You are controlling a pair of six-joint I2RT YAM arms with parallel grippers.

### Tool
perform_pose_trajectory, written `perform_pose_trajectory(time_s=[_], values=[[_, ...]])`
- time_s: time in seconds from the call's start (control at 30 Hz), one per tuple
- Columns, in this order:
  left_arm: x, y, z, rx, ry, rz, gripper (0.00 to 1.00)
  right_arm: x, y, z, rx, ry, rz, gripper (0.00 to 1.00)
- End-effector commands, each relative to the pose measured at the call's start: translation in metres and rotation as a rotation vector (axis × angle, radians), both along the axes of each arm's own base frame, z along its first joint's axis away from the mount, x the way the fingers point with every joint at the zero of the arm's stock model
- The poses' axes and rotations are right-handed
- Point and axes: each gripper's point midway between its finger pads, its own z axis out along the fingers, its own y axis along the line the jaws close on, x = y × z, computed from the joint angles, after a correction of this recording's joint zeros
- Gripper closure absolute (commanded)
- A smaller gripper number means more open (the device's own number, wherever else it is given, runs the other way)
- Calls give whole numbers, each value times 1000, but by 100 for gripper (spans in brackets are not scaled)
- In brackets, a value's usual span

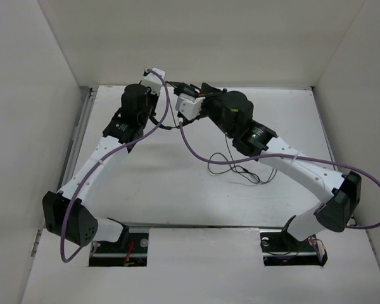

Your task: Wrap the headphones

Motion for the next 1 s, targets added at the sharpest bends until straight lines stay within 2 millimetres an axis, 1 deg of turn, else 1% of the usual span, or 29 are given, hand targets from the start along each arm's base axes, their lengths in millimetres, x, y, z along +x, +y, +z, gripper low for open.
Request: perform_pose_trajectory(time_s=[0.0,0.13,0.33,0.5,0.6,0.73,0.97], values=[[-14,-5,28,1,-78,-43,100,6,-23,67,66,-215,-80,100],[-22,-24,22,28,-55,-112,100,11,-28,72,57,-264,-93,96],[-35,-58,24,39,-44,-233,100,22,-27,63,65,-248,-50,92],[-51,-81,18,40,-15,-330,100,34,-30,62,112,-215,-3,90],[-60,-92,25,4,-10,-387,100,41,-32,54,168,-140,32,90],[-72,-103,34,-28,-4,-457,100,53,-35,38,257,2,76,91],[-87,-122,49,-67,0,-553,100,63,-25,14,354,159,150,90]])
